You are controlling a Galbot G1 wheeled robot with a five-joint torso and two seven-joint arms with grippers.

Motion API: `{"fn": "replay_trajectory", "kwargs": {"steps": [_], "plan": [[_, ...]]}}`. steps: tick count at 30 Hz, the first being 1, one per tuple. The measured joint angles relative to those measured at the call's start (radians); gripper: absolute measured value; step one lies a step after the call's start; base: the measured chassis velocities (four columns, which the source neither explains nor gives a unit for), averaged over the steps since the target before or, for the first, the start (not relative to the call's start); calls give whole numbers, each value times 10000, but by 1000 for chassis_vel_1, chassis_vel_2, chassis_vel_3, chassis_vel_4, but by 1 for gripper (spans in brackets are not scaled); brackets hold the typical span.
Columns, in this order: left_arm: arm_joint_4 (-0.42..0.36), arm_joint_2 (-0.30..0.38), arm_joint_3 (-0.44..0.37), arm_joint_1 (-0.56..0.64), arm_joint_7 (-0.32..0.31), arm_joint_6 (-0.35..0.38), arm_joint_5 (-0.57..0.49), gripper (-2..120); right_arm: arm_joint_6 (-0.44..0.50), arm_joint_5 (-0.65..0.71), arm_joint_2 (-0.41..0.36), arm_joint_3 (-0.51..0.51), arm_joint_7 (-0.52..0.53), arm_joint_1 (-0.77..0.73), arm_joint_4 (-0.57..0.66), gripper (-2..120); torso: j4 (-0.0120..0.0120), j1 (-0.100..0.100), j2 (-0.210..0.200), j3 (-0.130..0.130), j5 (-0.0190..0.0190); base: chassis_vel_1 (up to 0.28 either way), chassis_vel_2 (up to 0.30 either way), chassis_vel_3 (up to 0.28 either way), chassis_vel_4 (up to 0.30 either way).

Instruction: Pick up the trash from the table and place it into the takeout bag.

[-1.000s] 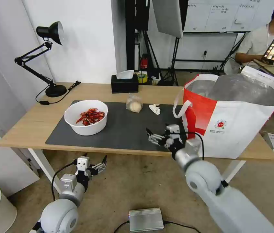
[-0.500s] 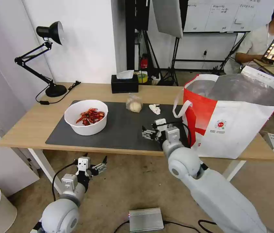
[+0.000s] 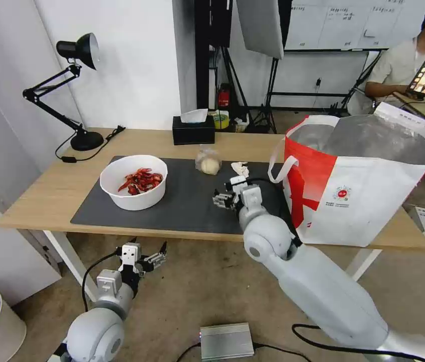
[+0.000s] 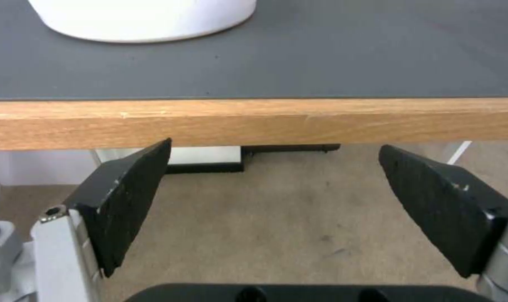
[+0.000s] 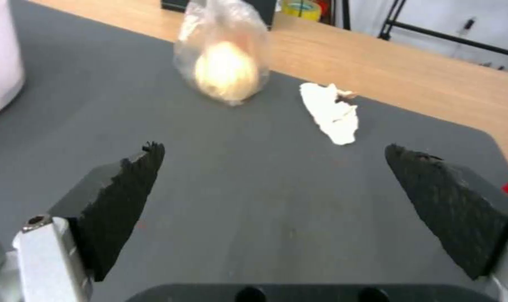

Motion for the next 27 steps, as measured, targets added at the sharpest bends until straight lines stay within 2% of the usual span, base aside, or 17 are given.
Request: {"fn": "replay_trajectory", "kwargs": {"steps": [9,17,27], "plan": [[-162,52,-342,210,89,20,-26,100,-312,875,366,59,916,735,-404,100,1,0,0,0,1,0,0,0,0],[-147,27,-320,221,104,20,-24,100,-316,1573,647,238,1395,1020,-918,100,0,0,0,0,1,0,0,0,0],[-129,3,-303,233,107,2,-17,100,-307,1687,1263,478,1769,1373,-1869,100,2,-1,0,0,0,0,0,0,0]]}}
